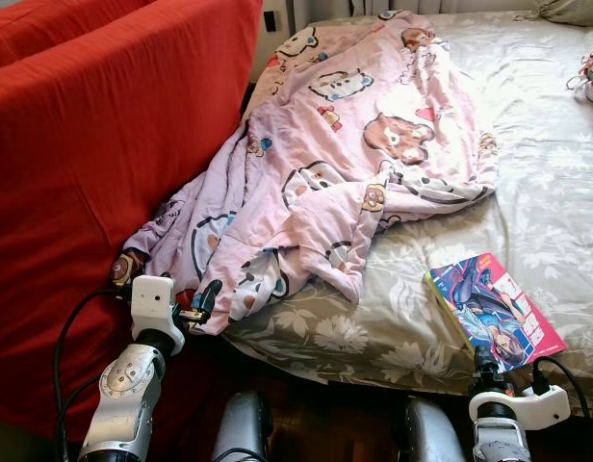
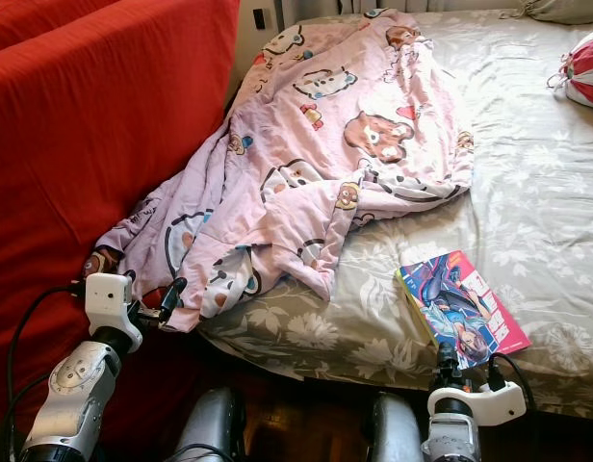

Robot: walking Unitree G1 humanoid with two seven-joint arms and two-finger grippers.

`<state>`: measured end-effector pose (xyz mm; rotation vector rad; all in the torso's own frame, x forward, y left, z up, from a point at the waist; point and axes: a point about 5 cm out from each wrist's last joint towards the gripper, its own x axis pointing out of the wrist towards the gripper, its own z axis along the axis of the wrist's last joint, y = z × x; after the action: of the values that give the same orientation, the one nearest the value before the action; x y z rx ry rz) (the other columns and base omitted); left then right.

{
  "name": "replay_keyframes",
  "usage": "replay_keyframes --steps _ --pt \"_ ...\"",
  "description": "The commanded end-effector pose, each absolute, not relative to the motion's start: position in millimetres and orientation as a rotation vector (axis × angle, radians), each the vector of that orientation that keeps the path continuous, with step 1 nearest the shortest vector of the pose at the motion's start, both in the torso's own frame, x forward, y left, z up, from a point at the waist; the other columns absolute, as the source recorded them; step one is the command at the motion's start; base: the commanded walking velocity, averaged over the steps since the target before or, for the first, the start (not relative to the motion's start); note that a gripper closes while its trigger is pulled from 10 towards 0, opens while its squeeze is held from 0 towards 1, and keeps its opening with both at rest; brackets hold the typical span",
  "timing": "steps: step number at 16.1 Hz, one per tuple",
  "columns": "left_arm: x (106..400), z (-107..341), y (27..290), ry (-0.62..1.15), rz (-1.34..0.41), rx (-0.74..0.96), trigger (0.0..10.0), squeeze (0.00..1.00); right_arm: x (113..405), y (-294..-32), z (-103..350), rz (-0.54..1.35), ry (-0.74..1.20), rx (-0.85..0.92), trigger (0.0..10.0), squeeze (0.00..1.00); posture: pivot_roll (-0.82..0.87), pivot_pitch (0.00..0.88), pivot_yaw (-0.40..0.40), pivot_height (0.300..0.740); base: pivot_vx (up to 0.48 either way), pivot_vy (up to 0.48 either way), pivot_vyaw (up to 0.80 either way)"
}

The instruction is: Clean up the room

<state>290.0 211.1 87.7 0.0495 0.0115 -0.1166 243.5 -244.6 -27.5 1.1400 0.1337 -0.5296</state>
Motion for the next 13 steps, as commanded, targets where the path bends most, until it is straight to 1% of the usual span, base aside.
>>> replay_keyframes --steps 1,3,13 --pt "286.9 87.3 216.2 0.026 -0.117 0.085 10.0 0.00 243.3 -236.6 -30.8 -0.526 0.163 1.147 0.0 0.00 0.20 0.124 0.116 0.586 0.000 0.000 0.00" --pt "286.5 87.5 215.3 0.023 -0.126 0.101 10.0 0.00 245.2 -229.5 -31.1 -0.481 0.194 1.109 0.0 0.00 0.21 0.122 0.116 0.586 0.000 0.000 0.00" --pt "286.3 87.8 216.4 0.022 -0.121 0.117 10.0 0.00 242.9 -231.5 -32.0 -0.506 0.180 1.113 0.0 0.00 0.21 0.117 0.116 0.586 0.000 0.000 0.00"
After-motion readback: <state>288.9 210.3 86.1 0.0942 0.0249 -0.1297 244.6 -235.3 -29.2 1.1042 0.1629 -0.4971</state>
